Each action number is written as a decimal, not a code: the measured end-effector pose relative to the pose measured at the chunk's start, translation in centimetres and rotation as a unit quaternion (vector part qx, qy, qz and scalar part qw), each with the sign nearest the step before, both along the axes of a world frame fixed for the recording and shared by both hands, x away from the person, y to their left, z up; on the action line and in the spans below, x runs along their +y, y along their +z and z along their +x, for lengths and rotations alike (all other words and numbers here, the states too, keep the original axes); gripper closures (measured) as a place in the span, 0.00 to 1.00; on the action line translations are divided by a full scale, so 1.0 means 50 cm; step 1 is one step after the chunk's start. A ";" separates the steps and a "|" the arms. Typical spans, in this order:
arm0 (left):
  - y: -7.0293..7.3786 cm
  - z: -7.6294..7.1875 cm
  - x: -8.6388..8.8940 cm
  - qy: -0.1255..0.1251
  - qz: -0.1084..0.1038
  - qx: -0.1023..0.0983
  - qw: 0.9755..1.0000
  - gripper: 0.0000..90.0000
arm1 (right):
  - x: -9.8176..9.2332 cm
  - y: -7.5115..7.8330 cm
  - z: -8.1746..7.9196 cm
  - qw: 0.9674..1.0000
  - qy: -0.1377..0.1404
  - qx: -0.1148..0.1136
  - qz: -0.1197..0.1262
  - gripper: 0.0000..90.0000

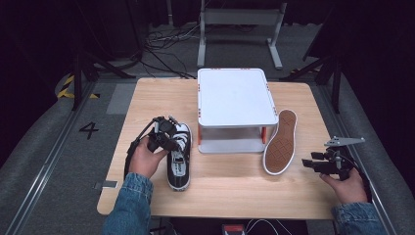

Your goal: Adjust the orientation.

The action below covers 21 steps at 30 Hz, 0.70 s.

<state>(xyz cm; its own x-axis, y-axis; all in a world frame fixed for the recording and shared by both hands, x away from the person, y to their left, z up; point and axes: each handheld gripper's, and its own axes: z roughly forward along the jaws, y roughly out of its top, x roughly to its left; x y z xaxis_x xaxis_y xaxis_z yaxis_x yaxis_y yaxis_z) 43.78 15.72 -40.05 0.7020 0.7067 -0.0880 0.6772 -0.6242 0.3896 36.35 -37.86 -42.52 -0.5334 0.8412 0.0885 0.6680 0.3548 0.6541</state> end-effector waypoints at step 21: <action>0.106 -0.013 0.026 0.060 -0.032 -0.012 0.998 0.86 | 0.000 0.001 0.000 1.000 0.001 -0.002 0.000 0.51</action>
